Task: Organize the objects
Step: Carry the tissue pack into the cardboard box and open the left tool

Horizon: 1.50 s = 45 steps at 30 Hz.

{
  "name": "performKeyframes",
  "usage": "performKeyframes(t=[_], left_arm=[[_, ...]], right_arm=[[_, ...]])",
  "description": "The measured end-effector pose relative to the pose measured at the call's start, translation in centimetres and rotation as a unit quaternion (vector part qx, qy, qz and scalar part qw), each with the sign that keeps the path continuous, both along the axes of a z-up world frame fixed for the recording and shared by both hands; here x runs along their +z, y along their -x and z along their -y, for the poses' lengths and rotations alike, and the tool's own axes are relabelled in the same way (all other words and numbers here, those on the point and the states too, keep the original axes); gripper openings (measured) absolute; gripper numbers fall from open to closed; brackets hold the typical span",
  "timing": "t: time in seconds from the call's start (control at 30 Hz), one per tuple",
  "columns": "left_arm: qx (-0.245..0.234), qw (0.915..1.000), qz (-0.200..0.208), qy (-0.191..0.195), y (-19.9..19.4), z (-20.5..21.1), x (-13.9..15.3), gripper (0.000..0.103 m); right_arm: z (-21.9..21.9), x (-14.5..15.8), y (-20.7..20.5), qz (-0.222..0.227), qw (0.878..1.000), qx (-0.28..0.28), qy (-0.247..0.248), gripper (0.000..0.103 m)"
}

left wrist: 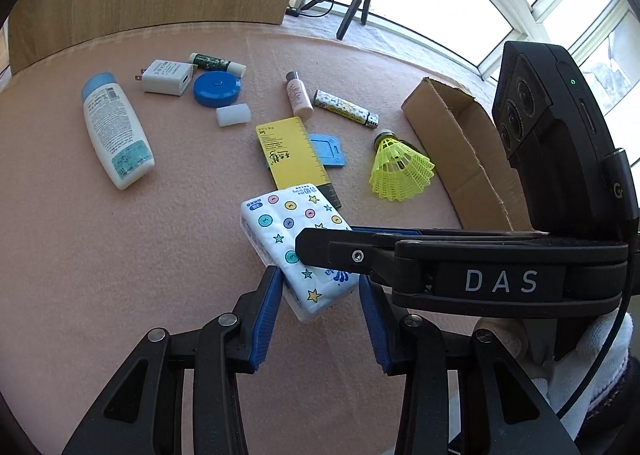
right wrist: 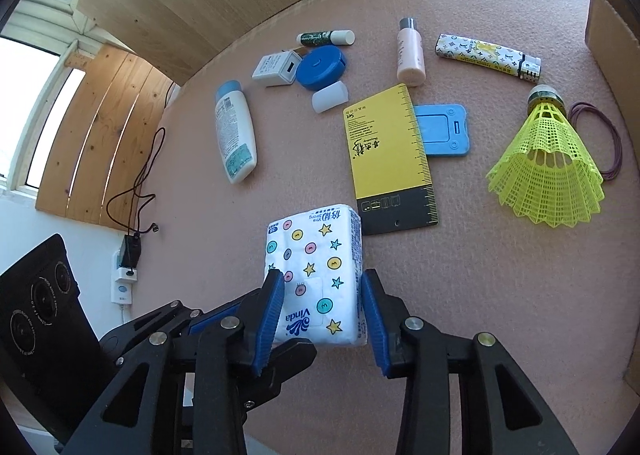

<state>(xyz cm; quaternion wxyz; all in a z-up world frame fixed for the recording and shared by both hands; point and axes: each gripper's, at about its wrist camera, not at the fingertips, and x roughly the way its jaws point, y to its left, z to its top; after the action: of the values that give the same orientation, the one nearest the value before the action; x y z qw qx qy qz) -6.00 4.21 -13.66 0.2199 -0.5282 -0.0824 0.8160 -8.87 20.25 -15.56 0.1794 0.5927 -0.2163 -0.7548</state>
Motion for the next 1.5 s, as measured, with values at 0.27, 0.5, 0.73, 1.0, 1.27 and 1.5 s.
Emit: performKeyframes(t=[0.27,0.5,0.73,1.0,1.27,1.5], left_arm=[[-0.035,0.9985,-0.042,-0.012,0.0,-5.1,3.3,0.043],[-0.083,0.9939,-0.069,-0.024,0.4,-11.4,5.5,0.043],[-0.127,0.9881,-0.082,-0.032,0.9,-17.8,6.5,0.043],[-0.163,0.9824,-0.085,-0.033,1.7,-24.4,6.1,0.043],[-0.176,0.9805,-0.083,-0.027,2.1,-27.7,5.7,0.045],[-0.158,0.9839,-0.084,0.005,2.6,-27.7,5.2,0.075]], right_arm=[[-5.1,3.7,-2.1,-0.035,0.998,-0.043,0.002,0.036],[-10.8,6.4,-3.3,-0.067,0.994,-0.084,-0.02,0.036],[-16.5,7.6,-4.8,-0.084,0.988,-0.12,-0.044,0.036],[-21.9,7.5,-5.9,-0.087,0.981,-0.158,-0.065,0.036],[-24.2,7.2,-6.1,-0.088,0.979,-0.168,-0.079,0.036],[-24.3,7.0,-6.3,-0.097,0.972,-0.175,-0.12,0.067]])
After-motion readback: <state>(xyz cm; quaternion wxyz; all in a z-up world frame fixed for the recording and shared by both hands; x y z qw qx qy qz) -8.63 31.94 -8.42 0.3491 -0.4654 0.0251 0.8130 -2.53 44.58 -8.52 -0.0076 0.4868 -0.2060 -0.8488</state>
